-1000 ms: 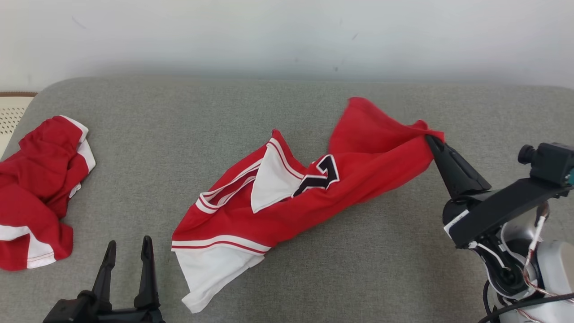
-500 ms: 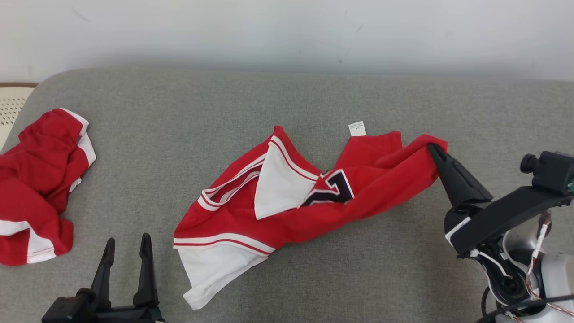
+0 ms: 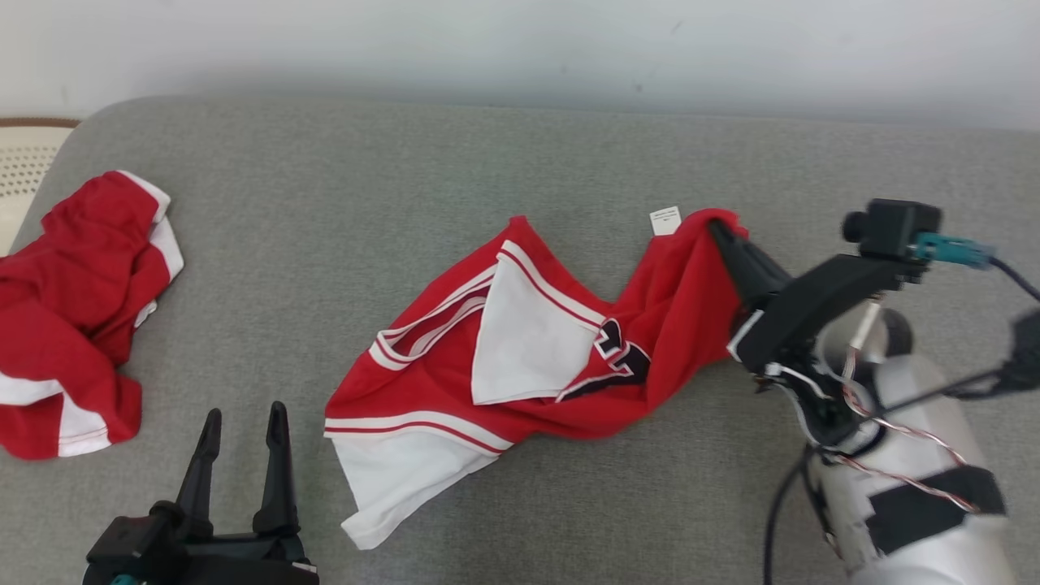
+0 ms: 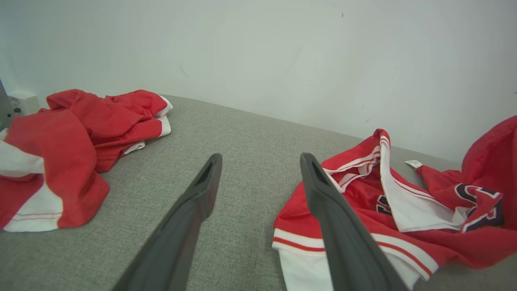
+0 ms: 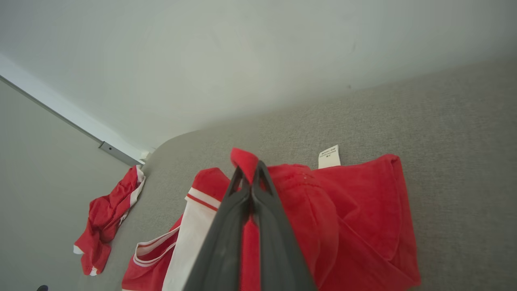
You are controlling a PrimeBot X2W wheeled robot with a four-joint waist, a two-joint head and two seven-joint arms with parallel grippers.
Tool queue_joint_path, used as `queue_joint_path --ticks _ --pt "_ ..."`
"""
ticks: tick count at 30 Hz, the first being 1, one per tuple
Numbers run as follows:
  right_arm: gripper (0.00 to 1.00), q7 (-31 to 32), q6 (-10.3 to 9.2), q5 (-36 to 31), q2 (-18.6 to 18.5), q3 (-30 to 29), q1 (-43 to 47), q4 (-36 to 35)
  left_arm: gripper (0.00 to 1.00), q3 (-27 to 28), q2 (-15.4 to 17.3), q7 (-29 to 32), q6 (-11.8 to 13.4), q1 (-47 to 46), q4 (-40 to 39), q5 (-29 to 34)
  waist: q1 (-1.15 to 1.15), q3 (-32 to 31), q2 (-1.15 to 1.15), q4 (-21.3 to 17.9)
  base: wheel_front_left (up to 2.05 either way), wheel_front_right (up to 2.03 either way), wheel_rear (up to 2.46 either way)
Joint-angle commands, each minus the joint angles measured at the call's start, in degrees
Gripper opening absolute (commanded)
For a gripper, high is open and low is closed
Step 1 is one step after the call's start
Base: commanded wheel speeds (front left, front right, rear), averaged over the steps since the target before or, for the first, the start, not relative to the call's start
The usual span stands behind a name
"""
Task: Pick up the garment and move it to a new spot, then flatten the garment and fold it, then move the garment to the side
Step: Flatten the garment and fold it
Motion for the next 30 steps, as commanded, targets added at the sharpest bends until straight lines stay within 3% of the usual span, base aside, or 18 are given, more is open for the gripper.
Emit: queue_joint_path --ticks 1,5,6,7,8,12,19,23,30 --pt "0.00 -0.99 0.00 -0.06 0.51 1.23 -1.79 3.22 1.00 -0.23 0.01 -0.22 -0.10 -0.67 0.28 -0.20 0.00 0.41 -0.01 0.86 0.00 0.00 0.00" --pt "0.00 -4.60 0.00 -0.74 0.97 4.56 -5.28 11.88 1.00 -0.91 0.02 -0.22 0.00 -0.91 0.74 -0.60 0.00 0.50 -0.01 2.06 0.00 0.00 0.00" --pt "0.31 -5.63 0.00 -0.94 0.93 5.33 -6.11 13.41 1.00 -1.16 0.01 -0.22 0.00 -0.91 0.88 -0.63 0.00 0.45 -0.01 2.35 0.00 0.00 0.00" --pt "0.51 -6.63 0.00 -0.72 0.94 5.98 -6.88 14.81 1.00 -1.22 0.02 -0.22 0.03 -0.90 0.92 -0.61 0.00 0.37 -0.01 2.48 0.00 0.00 0.00" --pt "1.00 -7.65 0.00 -0.18 0.89 6.48 -7.25 15.88 1.00 -1.27 0.02 -0.23 0.08 -0.82 0.94 -0.61 0.00 0.24 -0.01 2.55 0.00 0.00 0.00" --pt "1.00 -10.71 0.00 1.37 -0.31 8.23 -7.38 16.93 1.00 -1.11 0.02 -0.22 0.30 -0.23 1.02 -0.52 0.00 -0.31 -0.01 2.41 0.00 0.00 0.00" --pt "1.00 -15.36 0.00 6.59 -5.44 9.49 -1.91 8.35 1.00 -0.75 0.02 -0.22 0.48 1.16 0.43 0.10 0.00 -1.55 -0.01 -0.17 0.00 0.00 0.00" --pt "1.00 -15.06 0.00 6.23 -8.47 7.51 3.06 3.55 1.00 -0.79 0.01 -0.22 0.78 1.60 -0.01 0.17 0.00 -1.70 -0.01 -1.04 0.00 0.00 0.00" --pt "1.00 -13.13 0.00 3.89 -9.03 1.38 10.51 -2.28 1.00 -0.44 0.02 -0.22 0.55 2.05 -0.13 0.27 0.00 -1.60 -0.01 -1.96 0.00 0.00 0.00"
